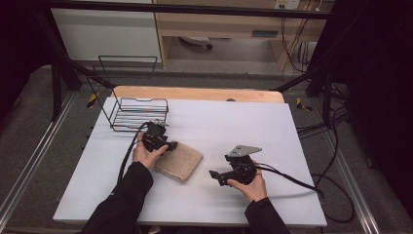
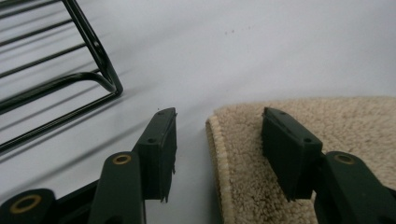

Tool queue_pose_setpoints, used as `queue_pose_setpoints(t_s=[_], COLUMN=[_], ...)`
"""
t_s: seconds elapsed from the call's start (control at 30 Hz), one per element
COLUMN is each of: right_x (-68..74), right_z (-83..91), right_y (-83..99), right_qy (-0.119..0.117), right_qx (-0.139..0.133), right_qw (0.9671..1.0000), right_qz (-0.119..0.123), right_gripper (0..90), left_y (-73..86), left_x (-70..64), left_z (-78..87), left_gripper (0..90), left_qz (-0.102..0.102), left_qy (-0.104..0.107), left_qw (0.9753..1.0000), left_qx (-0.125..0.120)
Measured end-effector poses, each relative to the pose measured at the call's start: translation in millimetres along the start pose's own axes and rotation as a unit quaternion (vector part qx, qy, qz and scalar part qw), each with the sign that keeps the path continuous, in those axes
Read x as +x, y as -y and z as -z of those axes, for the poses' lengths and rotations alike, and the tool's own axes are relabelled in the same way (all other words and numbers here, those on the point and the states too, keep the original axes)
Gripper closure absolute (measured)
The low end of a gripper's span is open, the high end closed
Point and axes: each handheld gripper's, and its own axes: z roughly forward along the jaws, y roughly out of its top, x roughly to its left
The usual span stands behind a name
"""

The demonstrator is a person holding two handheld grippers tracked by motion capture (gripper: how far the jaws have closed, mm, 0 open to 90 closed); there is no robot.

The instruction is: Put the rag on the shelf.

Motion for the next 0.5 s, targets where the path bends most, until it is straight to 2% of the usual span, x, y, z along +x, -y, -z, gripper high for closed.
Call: queue_pose_setpoints(t_s=[0.13,0.37,0.5], right_x=[0.2,0.3,0.2], right_z=[0.5,-0.5,-0.8], right_y=[0.0,0.1,-0.4], right_qy=[0.000,-0.001,-0.003], right_qx=[-0.002,0.000,-0.003], right_qw=[1.0000,1.0000,1.0000], right_qz=[0.000,-0.002,-0.004], right_gripper=[14.4,14.8,15.1], left_y=[2.0,4.4,3.5], left_x=[1.2,-2.6,-1.0], left_z=[-4.4,-9.9,-10.4], left_gripper=[50.5,58.6,60.1], left_qz=[0.002,-0.009,-0.002], left_qy=[0.014,0.033,0.044], left_qw=[0.9999,0.9994,0.9990], left_qx=[0.000,-0.008,-0.003])
